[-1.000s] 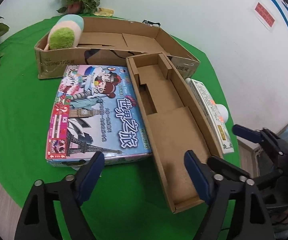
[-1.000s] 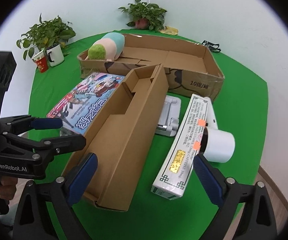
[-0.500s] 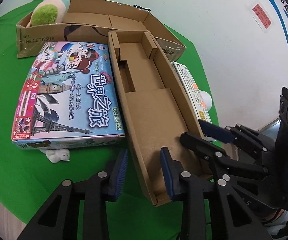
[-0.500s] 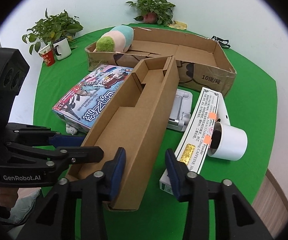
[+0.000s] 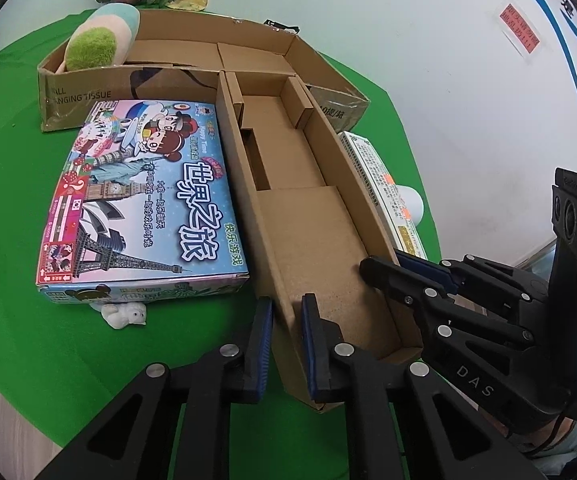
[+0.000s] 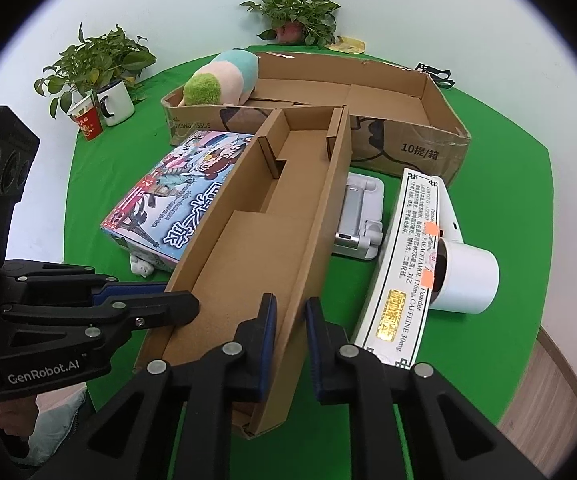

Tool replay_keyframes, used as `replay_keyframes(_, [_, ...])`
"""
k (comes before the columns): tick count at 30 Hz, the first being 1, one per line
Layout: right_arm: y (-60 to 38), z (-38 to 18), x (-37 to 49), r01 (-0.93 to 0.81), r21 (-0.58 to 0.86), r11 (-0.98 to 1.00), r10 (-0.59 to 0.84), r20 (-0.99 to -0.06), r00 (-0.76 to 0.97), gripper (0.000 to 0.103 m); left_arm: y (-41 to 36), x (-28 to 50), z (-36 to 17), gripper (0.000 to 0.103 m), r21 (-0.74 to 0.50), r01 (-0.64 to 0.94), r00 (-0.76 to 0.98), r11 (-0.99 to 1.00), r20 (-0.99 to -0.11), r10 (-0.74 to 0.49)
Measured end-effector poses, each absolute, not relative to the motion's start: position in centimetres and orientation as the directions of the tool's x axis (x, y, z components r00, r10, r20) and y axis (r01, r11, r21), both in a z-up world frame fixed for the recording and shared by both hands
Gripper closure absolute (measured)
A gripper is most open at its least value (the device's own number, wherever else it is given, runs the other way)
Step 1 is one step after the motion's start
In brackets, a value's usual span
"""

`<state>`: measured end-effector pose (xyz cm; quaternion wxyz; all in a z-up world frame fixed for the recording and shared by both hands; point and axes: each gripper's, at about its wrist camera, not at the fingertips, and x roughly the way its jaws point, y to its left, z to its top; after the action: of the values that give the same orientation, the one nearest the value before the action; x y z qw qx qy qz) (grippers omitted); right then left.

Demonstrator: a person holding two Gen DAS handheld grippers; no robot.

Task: Organize objects
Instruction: 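Lift the cardboard insert tray with the left tool and carry it over the box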

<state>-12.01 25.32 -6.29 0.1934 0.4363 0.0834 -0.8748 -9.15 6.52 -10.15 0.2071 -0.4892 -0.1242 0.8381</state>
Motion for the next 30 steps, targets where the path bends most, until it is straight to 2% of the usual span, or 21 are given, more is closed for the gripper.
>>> replay_keyframes(14, [25.8,-2.8,-11.2,0.374,0.022,-0.927,-0.281,-0.701,-0.656,0.091,8.1,-8.1,-5.4,0.092,-0.302,-0.271,-0.564,-0.914,-0.720,0.405])
replay_keyframes(30, [24.1,2.8,-15.5,0.360,0.029,-0.932,-0.308,-0.586,-0.750,0.092,7.1,-11.1,3.8,0.093,-0.154,-0.302,-0.737,-0.941,-0.588,0.333])
